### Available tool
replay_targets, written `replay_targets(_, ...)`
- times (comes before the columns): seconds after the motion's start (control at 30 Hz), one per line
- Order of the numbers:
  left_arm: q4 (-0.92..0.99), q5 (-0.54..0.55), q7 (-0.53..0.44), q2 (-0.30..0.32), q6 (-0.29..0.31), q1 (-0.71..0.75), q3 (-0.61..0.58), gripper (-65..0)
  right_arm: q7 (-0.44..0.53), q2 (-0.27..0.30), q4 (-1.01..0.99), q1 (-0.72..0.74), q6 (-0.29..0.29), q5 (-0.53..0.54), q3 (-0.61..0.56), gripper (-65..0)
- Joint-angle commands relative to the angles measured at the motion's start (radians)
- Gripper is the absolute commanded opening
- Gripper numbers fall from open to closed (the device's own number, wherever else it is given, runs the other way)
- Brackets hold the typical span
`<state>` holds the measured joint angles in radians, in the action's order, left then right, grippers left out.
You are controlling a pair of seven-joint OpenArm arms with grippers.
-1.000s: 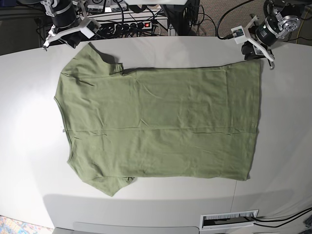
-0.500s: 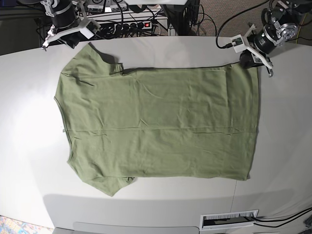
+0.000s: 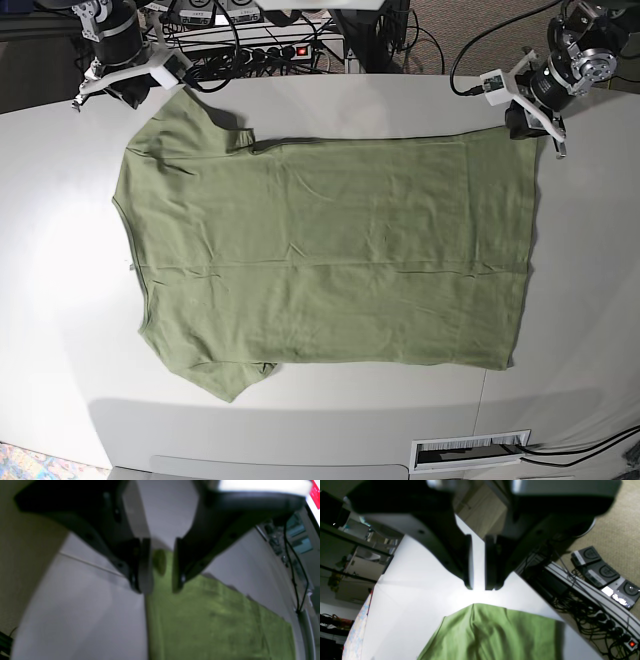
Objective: Fold the T-shirt properly
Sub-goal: 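Lower the right gripper to the shoulder edge by the sleeve and grasp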
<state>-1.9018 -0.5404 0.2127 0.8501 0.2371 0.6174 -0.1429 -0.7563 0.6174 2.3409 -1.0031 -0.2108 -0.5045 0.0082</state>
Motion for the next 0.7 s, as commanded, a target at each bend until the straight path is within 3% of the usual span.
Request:
replay_targets(0.0, -0.029, 0.008, 0.01, 0.015, -0.008, 0.006, 0.006, -49.2, 0.005, 0.008, 0.015, -0.008, 0.008, -0.008, 0.007, -55.9)
replay_targets(0.23, -0.131, 0.04, 0.077, 0.018, -0.007, 0.037, 0.006, -49.2, 0.003, 0.009, 0.015, 0.006, 0.008, -0.008, 0.007, -55.9)
replay_targets(0.3, -0.135, 0.048, 0.074, 0.018, 0.025, 0.039, 0.006, -49.2, 0.002, 0.009, 0.015, 0.006, 0.008, -0.008, 0.007, -55.9)
replay_targets(0.43, -0.132, 0.081, 0.055, 0.017, 0.097, 0.039, 0.006, -49.2, -0.001, 0.009, 0.015, 0.006, 0.008, -0.009, 0.007, -55.9)
replay_targets(0.67, -0.067, 0.053, -0.028, 0.017, 0.093, 0.01, 0.006, -49.3, -0.007, 0.008, 0.015, 0.006, 0.008, -0.012, 0.007, -55.9)
